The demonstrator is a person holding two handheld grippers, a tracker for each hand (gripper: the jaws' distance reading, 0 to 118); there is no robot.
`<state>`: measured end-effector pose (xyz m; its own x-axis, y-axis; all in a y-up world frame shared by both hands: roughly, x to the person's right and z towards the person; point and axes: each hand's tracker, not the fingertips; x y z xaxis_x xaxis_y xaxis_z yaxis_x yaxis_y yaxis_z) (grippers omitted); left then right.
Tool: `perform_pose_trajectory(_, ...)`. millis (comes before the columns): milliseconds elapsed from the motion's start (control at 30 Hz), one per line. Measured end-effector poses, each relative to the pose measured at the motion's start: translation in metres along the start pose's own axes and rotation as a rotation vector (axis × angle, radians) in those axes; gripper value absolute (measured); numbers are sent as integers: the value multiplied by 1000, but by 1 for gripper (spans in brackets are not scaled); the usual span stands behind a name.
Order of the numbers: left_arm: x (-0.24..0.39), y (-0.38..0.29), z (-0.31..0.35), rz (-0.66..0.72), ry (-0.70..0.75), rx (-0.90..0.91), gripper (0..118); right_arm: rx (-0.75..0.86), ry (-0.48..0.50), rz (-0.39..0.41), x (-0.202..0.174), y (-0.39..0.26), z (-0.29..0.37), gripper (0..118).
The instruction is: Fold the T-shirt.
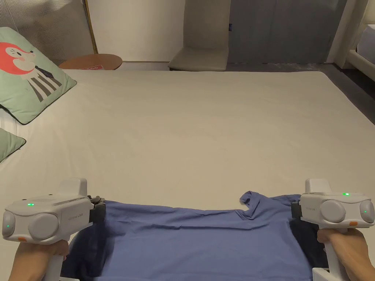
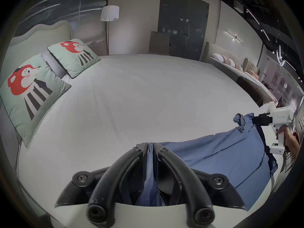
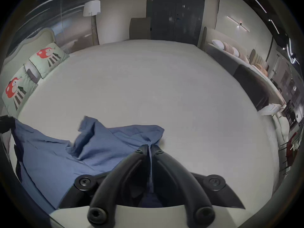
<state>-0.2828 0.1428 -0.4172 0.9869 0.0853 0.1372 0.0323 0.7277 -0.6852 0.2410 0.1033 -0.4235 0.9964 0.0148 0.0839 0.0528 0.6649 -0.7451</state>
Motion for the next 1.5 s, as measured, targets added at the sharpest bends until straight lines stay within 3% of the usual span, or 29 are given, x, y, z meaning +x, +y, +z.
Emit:
perform_pose_trajectory(367, -15, -25, 57, 55, 47, 56, 3, 284, 131, -128, 23, -35, 153, 4)
perform_pose_trajectory(600, -19, -69, 103, 75, 30, 71, 3, 320, 178, -197, 29, -102, 219, 4)
perform_pose_trajectory(800, -17, -115, 119, 59, 37, 29, 3, 254, 137, -214, 25, -157, 225, 4)
perform_pose_trajectory(933, -18, -144, 118, 84, 43, -2, 3, 173, 54, -181, 23, -189, 204, 4)
perform_pose_trajectory(1033, -18, -163, 116, 92, 55, -28, 3, 128, 39, -203, 19, -208, 188, 4)
perform_pose_trajectory(1367, -16, -192, 103, 94, 103, -99, 3, 49, -38, -195, 14, -221, 175, 4)
perform_pose_trajectory(1433, -18, -189, 102, 102, 107, -98, 12, 61, -33, -211, 12, -218, 184, 5)
perform_pose_trajectory(1467, -17, -186, 105, 119, 109, -100, 27, 74, -19, -225, 11, -215, 190, 6)
perform_pose_trajectory(1500, -16, -181, 107, 134, 110, -97, 48, 81, -14, -240, 12, -212, 194, 17)
